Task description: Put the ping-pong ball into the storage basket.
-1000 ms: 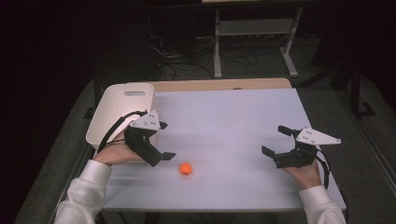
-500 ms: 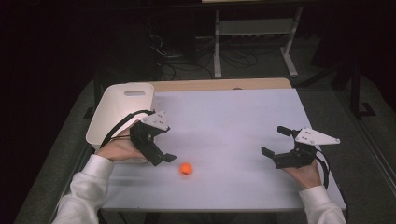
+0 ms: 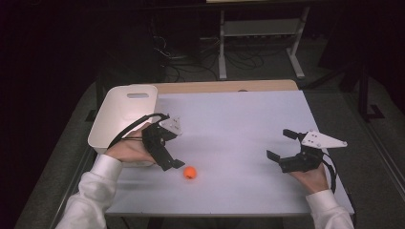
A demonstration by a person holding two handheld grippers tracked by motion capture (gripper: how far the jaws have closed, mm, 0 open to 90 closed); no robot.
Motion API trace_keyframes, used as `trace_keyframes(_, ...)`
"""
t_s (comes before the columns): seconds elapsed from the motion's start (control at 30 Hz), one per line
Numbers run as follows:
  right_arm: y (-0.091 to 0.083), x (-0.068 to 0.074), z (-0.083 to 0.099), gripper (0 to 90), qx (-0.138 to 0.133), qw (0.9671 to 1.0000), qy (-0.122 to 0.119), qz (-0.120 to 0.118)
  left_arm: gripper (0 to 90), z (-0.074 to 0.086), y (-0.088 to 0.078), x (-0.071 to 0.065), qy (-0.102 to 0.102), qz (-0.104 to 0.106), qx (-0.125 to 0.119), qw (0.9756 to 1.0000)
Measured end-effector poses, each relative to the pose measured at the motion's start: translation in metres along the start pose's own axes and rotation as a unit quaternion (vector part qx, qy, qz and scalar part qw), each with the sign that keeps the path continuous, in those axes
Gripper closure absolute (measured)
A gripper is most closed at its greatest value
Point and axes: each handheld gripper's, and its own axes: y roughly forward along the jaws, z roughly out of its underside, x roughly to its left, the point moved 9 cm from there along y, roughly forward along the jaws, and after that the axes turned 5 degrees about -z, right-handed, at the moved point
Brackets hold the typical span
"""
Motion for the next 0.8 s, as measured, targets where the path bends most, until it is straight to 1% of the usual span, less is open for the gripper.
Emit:
trace_keyframes(0.07, 0.0, 0.0, 0.0, 0.0, 0.0, 1.0, 0.0, 0.0, 0.0, 0.0, 0.003, -0.001, -0.002, -0.001, 0.01, 0.9999)
trace_keyframes(0.1, 0.0, 0.0, 0.0, 0.0, 0.0, 1.0, 0.0, -0.001, 0.0, 0.0, 0.004, -0.001, -0.004, 0.002, 0.014, 0.9999)
trace_keyframes(0.2, 0.0, 0.001, 0.0, 0.0, 0.001, 1.0, 0.0, -0.002, 0.0, 0.0, 0.007, -0.002, 0.004, 0.005, 0.029, 0.9996)
trace_keyframes(0.27, 0.0, 0.001, 0.0, 0.0, 0.001, 1.0, -0.001, -0.002, 0.0, -0.001, 0.009, -0.003, 0.004, 0.008, 0.033, 0.9994)
trace_keyframes(0.3, 0.0, 0.001, 0.0, 0.0, 0.002, 1.0, -0.001, -0.002, 0.0, -0.001, 0.01, -0.002, 0.008, 0.007, 0.036, 0.9993)
trace_keyframes(0.33, 0.0, 0.0, 0.001, 0.0, 0.004, 1.0, 0.0, -0.001, 0.0, -0.001, 0.011, -0.003, 0.006, 0.008, 0.038, 0.9992)
trace_keyframes(0.47, 0.0, 0.001, 0.001, 0.0, 0.005, 1.0, -0.001, -0.003, 0.0, -0.001, 0.015, -0.005, 0.014, 0.008, 0.052, 0.9985)
trace_keyframes(0.57, 0.0, 0.001, 0.001, 0.0, 0.006, 1.0, -0.001, -0.002, 0.0, -0.002, 0.017, -0.006, 0.018, 0.007, 0.053, 0.9984)
trace_keyframes(0.63, 0.0, 0.001, 0.001, 0.0, 0.006, 1.0, -0.001, -0.002, 0.0, -0.003, 0.019, -0.007, 0.022, 0.006, 0.06, 0.9979)
trace_keyframes(0.7, 0.0, 0.001, 0.001, 0.0, 0.006, 1.0, -0.002, -0.002, 0.0, -0.003, 0.021, -0.007, 0.022, 0.005, 0.064, 0.9977)
trace_keyframes(0.77, 0.0, 0.001, 0.001, 0.0, 0.006, 1.0, -0.002, -0.002, 0.0, -0.003, 0.023, -0.009, 0.03, 0.005, 0.069, 0.9972)
trace_keyframes(0.8, 0.0, 0.001, 0.002, 0.0, 0.006, 1.0, -0.002, -0.002, 0.0, -0.004, 0.024, -0.01, 0.03, 0.008, 0.068, 0.9972)
